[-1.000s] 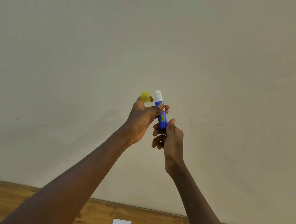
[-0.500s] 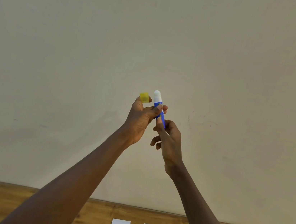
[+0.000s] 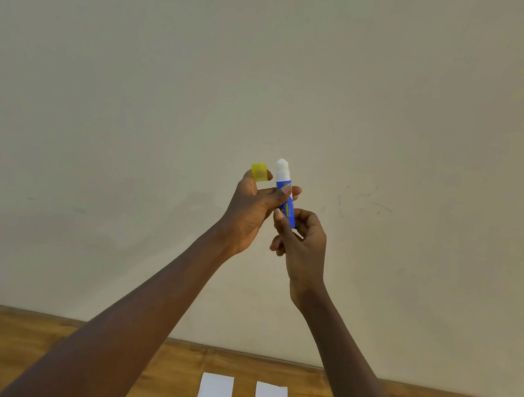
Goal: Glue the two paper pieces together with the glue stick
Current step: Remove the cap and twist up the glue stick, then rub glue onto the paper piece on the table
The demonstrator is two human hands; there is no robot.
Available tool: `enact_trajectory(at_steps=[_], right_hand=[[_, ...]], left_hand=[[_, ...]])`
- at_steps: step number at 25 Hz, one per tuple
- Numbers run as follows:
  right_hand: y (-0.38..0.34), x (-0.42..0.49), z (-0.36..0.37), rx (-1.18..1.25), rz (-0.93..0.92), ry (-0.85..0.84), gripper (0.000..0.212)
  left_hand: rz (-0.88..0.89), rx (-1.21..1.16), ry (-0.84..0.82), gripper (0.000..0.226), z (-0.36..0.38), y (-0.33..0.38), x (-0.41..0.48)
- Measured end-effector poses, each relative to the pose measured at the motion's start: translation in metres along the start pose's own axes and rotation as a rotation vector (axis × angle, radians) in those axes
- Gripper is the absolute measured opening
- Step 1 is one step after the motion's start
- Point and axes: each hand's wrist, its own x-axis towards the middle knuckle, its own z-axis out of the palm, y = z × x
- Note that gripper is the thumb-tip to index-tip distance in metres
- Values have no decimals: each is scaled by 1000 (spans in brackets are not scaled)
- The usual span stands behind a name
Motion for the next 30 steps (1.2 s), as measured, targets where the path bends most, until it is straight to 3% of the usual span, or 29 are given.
enact_trajectory(at_steps=[7,14,18,22,26,30], right_hand=[[8,2,3,196,57,-118,23],[48,-7,7,5,-29,-150,37],[83,-12,11,41,47,-185,32],[128,-25,12,45,81,-100,39],[197,-52,20,42,176,19,33],[292,-89,27,-352,308,120,30]], left_hand=[[-9,34,-14,22,-12,-8,2],[-140,67,21,26,-36,-44,-13],[-229,38,42,31,-54,-73,-19],[-380,39,67,23,-77,-122,-33],[-529,102,140,25,-115,-191,-54],[-660,386,191,36,-155,-250,-90]])
